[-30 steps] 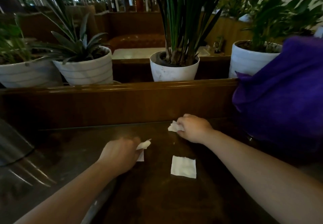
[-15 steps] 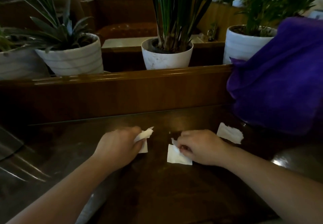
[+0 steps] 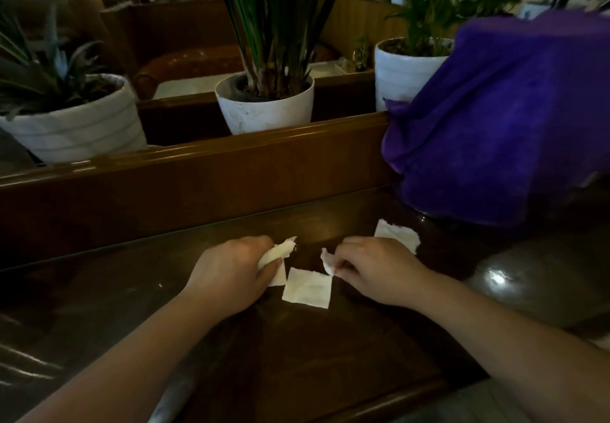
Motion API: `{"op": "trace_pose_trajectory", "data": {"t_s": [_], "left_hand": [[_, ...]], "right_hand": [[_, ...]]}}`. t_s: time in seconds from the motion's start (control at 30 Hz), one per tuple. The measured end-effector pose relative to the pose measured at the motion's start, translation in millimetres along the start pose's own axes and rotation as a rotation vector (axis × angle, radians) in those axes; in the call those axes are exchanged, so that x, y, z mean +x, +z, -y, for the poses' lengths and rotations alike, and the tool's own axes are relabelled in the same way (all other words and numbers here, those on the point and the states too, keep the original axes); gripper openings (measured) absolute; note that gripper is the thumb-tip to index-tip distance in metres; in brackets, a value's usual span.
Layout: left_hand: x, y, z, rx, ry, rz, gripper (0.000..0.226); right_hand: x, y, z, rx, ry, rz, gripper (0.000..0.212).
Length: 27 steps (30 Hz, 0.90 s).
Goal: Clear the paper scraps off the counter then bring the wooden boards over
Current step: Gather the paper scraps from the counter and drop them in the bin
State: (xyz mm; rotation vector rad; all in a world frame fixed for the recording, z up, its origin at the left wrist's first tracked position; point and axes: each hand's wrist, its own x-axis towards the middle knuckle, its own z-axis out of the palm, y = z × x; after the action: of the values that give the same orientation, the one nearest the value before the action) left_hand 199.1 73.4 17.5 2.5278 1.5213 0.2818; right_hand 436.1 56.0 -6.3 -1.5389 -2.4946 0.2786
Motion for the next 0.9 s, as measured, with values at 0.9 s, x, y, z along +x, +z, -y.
{"op": "trace_pose_trajectory", "data": {"t_s": [0.9], "left_hand": [[42,25,-77,0.019,-0.09,0.039,0.016]], "right_hand": [[-17,-44,-116,-0.03,0.208,0.038,0.011]]}}
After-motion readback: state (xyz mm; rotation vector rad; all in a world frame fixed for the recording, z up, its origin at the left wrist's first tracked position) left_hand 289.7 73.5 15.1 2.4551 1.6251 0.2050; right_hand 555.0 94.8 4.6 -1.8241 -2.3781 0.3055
